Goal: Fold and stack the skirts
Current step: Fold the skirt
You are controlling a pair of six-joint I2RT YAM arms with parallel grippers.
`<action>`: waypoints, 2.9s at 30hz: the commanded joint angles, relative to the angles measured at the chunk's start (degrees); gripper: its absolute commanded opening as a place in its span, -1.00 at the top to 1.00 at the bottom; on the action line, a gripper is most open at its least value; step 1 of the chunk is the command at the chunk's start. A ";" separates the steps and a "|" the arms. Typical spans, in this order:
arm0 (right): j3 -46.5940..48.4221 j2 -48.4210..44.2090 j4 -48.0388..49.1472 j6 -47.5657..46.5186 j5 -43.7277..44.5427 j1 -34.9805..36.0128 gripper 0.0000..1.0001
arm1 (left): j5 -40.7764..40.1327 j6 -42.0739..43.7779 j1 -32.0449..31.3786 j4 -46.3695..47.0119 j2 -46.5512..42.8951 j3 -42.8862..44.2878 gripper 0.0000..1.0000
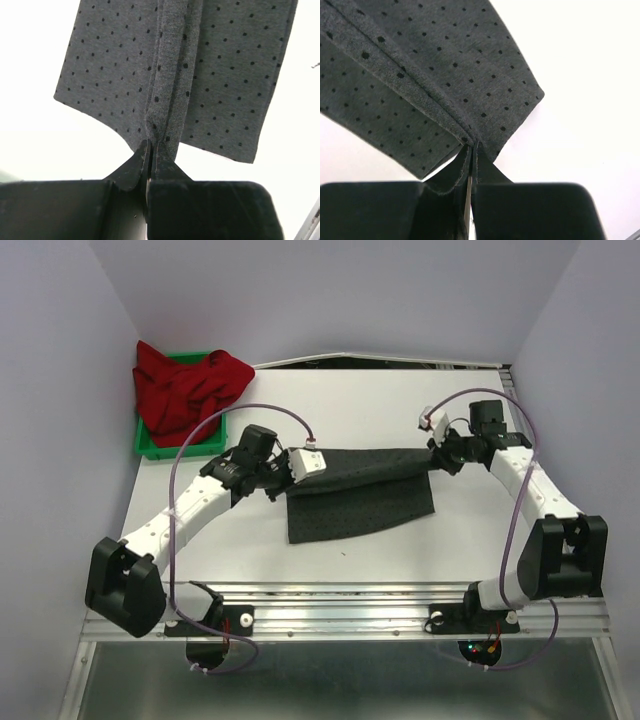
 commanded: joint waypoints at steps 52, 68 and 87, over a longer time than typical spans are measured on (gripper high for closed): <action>24.70 36.12 4.40 35.03 2.01 3.05 -0.03 | -4.97 -13.01 -10.97 1.02 12.85 -3.90 0.54; -3.89 9.58 15.55 73.27 -5.80 3.05 -0.25 | -13.14 -23.67 -17.65 7.87 11.70 3.23 0.30; -19.58 21.87 42.19 89.02 -6.88 9.20 0.48 | -12.09 -27.44 -18.09 8.57 21.99 7.36 0.38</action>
